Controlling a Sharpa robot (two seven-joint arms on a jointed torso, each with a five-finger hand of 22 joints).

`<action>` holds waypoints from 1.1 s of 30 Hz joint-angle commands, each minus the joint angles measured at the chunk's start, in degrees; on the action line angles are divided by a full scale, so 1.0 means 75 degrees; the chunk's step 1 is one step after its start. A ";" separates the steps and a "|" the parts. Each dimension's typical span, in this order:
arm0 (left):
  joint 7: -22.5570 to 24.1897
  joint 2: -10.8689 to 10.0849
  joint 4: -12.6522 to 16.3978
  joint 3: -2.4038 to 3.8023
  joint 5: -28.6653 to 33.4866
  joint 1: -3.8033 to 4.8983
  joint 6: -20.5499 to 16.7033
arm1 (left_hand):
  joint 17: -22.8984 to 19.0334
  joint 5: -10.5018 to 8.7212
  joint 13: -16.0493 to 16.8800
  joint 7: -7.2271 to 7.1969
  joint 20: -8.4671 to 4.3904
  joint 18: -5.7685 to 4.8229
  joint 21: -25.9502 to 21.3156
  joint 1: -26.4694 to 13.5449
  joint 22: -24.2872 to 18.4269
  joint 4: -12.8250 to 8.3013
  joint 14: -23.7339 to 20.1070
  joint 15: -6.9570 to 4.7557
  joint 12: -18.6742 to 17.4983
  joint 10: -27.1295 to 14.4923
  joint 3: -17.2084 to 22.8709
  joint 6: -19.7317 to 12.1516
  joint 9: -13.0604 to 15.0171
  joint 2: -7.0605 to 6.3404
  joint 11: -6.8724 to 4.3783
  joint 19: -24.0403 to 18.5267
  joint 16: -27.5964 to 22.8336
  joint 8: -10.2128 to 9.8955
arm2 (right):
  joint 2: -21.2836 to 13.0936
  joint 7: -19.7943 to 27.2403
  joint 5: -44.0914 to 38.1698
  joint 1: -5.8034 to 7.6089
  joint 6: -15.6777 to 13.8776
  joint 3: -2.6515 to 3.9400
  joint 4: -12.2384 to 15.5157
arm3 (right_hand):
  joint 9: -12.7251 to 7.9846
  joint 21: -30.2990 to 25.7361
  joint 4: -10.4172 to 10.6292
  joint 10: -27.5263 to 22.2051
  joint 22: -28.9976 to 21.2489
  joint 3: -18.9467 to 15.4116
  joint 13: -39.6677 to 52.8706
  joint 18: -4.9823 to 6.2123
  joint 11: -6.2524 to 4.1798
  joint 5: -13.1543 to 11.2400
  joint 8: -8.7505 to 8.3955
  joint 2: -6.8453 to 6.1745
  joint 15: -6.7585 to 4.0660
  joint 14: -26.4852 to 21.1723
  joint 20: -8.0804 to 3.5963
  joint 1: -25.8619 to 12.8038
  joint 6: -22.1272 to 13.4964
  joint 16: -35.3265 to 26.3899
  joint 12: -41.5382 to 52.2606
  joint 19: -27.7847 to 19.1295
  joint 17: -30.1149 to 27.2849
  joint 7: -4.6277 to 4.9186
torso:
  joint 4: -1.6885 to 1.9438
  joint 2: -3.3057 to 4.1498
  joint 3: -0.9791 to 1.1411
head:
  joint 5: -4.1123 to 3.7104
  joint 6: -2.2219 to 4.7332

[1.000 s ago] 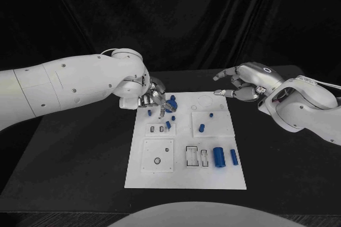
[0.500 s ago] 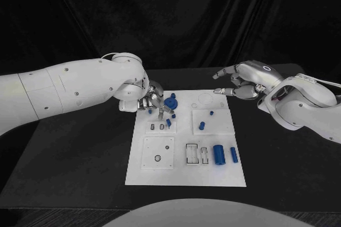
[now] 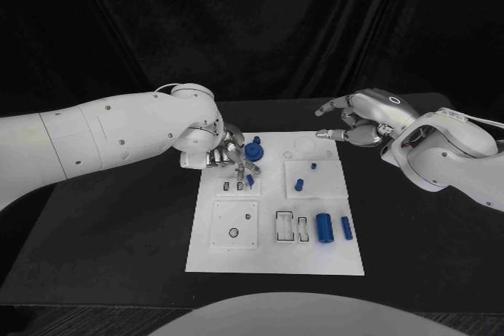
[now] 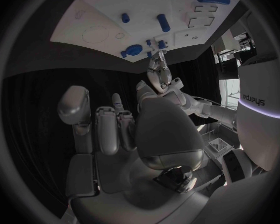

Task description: Assemble the parts on the task board

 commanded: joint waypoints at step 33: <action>0.0332 0.0155 -0.0191 0.0007 0.0015 -0.0257 0.0230 | 0.2010 0.0103 0.2007 -0.0056 -0.0032 0.0031 -0.0153 0.0163 0.0519 -0.0371 0.0792 -0.0073 0.0026 0.0781 0.0460 0.0153 0.0287 0.0006 -0.0091 -0.0201 0.0020 -0.0338 | 0.0085 -0.0149 0.0430 -0.0079 0.0200 0.0005 -0.0118 | -0.0017 -0.0095 -0.0015 0.0229 0.0931 -0.0029 0.1454 0.0159 0.0059 0.0060 -0.0034 0.0110 0.0053 0.0486 0.0003 -0.0024 0.0097 -0.0044 -0.0058 -0.0038 0.0934 0.0041 | -0.0001 -0.0020 0.0005 | 0.0028 -0.0083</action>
